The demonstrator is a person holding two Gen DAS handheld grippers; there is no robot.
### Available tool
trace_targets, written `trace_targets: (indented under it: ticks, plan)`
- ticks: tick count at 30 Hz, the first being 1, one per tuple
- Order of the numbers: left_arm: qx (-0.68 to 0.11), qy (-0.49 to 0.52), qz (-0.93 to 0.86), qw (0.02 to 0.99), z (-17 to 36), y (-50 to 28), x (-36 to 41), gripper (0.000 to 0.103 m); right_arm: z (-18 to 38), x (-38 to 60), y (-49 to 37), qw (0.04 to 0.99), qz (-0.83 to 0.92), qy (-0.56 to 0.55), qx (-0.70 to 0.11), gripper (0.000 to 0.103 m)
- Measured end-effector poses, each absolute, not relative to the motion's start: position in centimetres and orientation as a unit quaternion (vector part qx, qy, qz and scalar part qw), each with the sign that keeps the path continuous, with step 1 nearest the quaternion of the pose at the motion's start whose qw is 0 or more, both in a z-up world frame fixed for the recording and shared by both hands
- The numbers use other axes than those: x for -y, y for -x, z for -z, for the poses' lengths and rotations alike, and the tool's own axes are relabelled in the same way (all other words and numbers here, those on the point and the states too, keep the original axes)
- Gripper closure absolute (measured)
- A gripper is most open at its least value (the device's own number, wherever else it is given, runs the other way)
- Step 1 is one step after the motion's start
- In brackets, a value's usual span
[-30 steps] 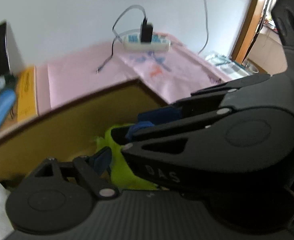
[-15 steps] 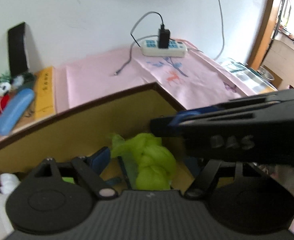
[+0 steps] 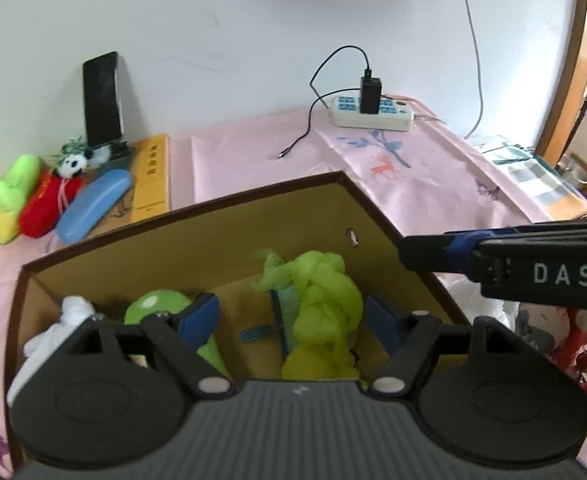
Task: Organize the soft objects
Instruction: 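Lower the yarn toy into the cardboard box and open the right gripper, then withdraw the right gripper from the box toward the white towel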
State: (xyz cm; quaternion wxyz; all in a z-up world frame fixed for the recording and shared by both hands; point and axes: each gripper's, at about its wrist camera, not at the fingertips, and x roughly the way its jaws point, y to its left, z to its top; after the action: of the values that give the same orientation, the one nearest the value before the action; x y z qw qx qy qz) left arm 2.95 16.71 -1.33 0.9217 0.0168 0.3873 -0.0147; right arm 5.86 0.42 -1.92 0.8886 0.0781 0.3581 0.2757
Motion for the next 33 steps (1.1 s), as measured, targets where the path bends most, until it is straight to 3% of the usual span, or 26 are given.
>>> trace_targets:
  ticks: [33]
  plan:
    - [-0.414, -0.03, -0.055, 0.908, 0.7, 3.8, -13.1, 0.026, 1.6, 2.5, 2.2, 0.899, -0.259, -0.057, -0.348, 0.087]
